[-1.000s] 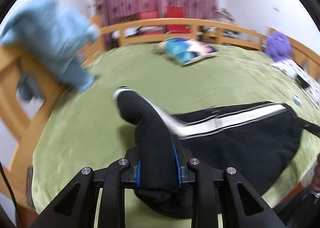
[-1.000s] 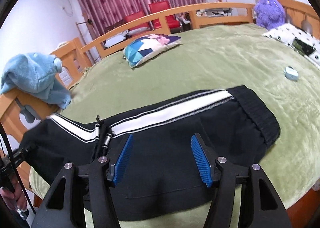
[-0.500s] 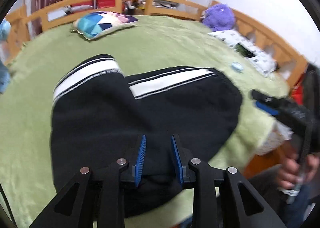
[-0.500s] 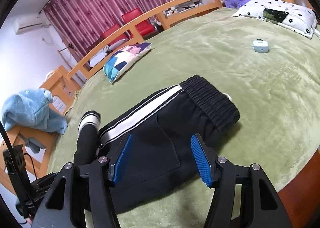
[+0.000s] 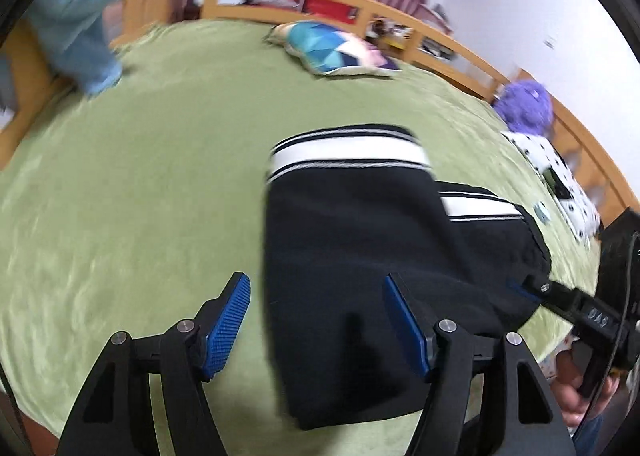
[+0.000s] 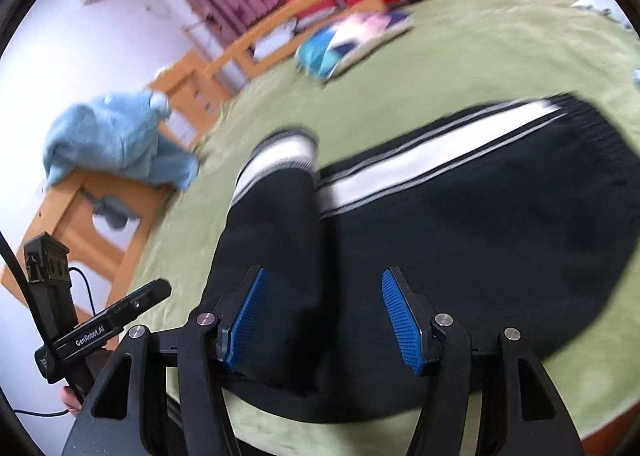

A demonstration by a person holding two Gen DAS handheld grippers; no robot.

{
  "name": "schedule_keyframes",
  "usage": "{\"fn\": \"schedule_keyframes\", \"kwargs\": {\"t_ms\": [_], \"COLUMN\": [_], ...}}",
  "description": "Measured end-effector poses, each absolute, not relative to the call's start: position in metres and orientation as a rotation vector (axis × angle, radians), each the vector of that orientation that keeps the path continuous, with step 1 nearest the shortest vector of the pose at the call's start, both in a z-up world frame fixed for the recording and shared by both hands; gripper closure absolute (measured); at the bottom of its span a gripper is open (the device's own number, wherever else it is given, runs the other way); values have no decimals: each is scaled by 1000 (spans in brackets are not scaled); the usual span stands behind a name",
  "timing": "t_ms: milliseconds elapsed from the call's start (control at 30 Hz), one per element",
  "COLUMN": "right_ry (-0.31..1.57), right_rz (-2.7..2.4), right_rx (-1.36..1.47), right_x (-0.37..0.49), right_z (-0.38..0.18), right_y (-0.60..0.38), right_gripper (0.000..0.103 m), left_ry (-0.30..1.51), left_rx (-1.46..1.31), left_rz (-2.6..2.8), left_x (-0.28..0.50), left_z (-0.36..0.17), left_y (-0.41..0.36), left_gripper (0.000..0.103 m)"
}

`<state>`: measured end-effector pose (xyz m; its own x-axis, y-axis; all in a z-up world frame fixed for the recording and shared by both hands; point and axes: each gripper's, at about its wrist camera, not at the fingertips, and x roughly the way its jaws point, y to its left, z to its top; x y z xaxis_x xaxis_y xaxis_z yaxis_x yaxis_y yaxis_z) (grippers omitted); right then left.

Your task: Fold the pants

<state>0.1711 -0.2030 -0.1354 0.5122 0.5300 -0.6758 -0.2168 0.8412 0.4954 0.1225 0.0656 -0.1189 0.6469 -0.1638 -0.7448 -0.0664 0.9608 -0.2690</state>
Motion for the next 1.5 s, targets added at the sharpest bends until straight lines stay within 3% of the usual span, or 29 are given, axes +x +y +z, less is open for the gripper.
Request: {"fn": "schedule_keyframes", "kwargs": {"t_ms": [267, 467, 800, 1200, 1500], "right_ry": [1126, 1075, 999, 929, 929], "right_rz": [484, 517, 517, 422, 423], "right_rx": [353, 225, 128, -30, 79], "right_x": [191, 167, 149, 219, 251], "right_z": [-183, -178, -165, -136, -152], "right_y": [-151, -142, -138, -110, -112], "right_gripper": [43, 35, 35, 35, 41], "left_ry": [889, 898, 923, 917, 924], "left_rx": [-277, -323, -345, -329, -275], "left_rz": [7, -19, -44, 3, 65], "left_x": [121, 117, 121, 119, 126], "left_z": [-135, -136, -137, -138, -144], "left_y": [88, 100, 99, 104, 106], "left_gripper": [36, 31, 31, 31, 31]}}
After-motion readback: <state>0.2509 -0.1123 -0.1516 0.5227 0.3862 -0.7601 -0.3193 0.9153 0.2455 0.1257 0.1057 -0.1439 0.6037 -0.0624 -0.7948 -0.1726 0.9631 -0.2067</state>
